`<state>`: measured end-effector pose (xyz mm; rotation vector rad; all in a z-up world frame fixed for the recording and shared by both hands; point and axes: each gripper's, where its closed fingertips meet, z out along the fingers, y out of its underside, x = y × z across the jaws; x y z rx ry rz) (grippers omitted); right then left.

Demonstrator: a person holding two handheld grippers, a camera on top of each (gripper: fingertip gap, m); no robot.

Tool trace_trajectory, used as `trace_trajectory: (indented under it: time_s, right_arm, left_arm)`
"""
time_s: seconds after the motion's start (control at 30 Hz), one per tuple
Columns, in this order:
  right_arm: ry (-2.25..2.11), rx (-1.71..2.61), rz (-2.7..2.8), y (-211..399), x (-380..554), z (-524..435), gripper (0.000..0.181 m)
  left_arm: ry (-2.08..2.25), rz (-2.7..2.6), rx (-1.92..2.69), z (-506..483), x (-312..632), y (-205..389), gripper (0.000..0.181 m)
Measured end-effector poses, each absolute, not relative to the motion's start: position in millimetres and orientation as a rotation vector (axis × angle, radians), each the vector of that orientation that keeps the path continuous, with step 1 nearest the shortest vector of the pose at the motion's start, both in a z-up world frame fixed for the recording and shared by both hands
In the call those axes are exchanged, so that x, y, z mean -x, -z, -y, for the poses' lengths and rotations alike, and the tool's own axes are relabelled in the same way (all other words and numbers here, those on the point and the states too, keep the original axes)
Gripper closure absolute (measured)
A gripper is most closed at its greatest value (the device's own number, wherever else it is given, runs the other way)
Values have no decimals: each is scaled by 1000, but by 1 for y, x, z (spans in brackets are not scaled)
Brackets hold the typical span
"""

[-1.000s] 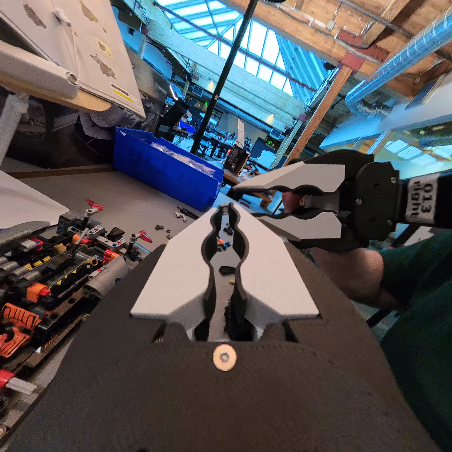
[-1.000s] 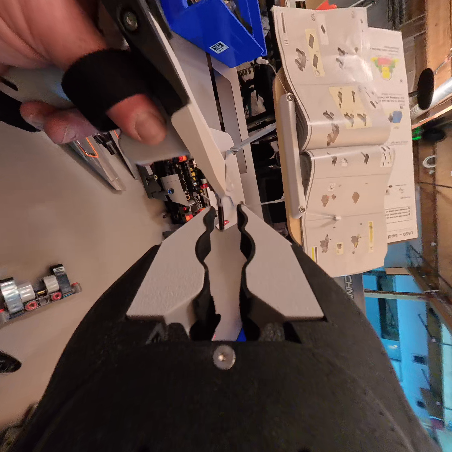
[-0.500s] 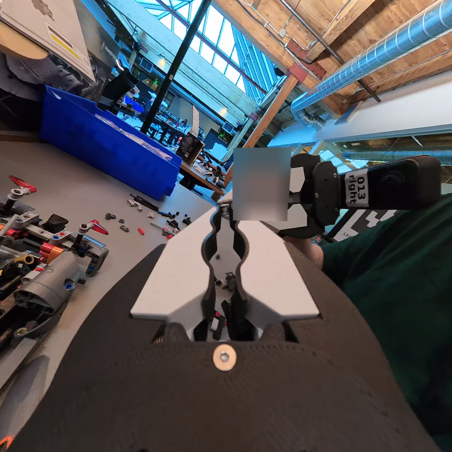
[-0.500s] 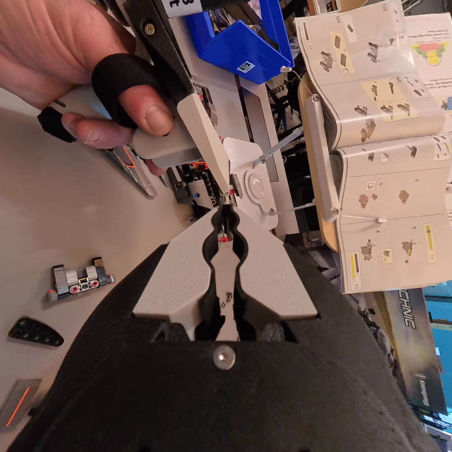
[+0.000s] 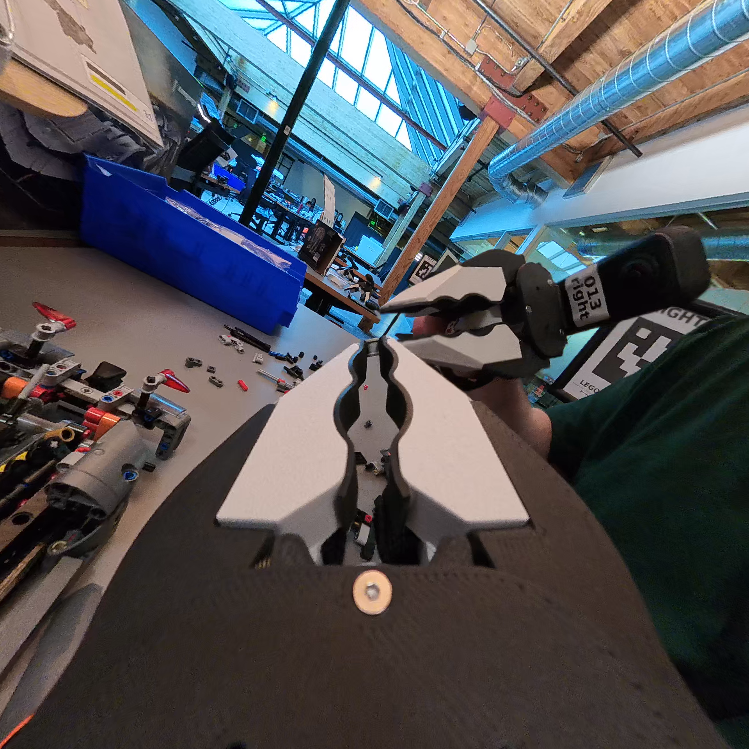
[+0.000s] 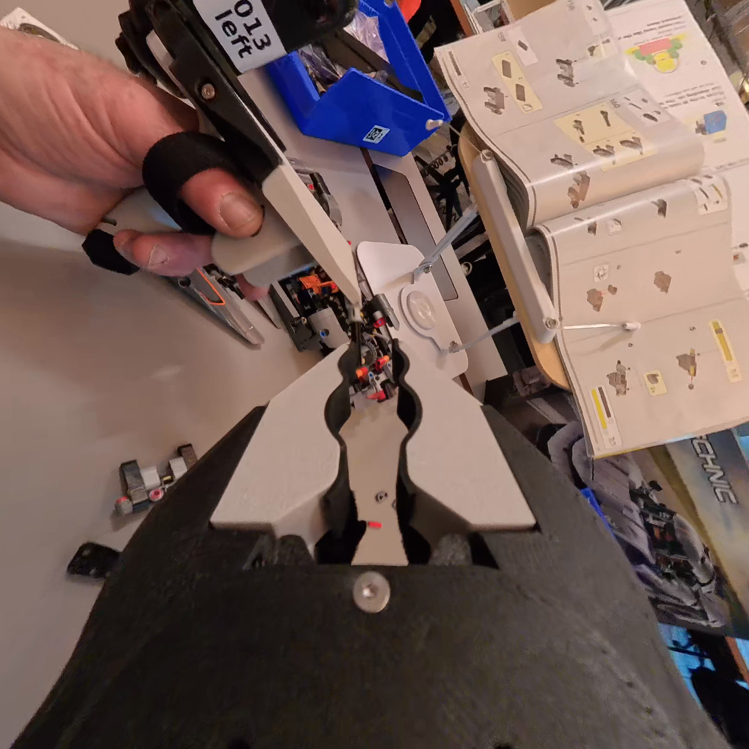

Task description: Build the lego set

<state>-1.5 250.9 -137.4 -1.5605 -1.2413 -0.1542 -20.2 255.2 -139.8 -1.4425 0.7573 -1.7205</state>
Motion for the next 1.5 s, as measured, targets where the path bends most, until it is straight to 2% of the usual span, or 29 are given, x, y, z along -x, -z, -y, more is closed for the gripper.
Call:
trace_trajectory:
  time_s: [0.2, 0.43, 0.6, 0.87, 1.13, 1.5]
  right_arm:
    - [103, 1725, 1021, 128, -89, -251, 170]
    - [41, 1972, 901, 166, -178, -239, 174]
    - [-3, 2044, 958, 202, -174, -250, 168]
    - [-4, 2148, 954, 235, -181, -288, 170]
    - [-33, 2315, 943, 256, -222, -269, 171]
    - [-114, 2340, 1019, 286, -211, -256, 170]
  left_arm:
    - [1702, -739, 1458, -260, 23, 143, 177]
    - [1702, -756, 1506, -260, 14, 157, 177]
    - [1707, -764, 1515, -260, 12, 161, 177]
    - [1709, -762, 1513, -261, 12, 163, 177]
    - [1718, -777, 1515, -256, 8, 164, 177]
    - [1707, -792, 1523, -257, 5, 168, 178]
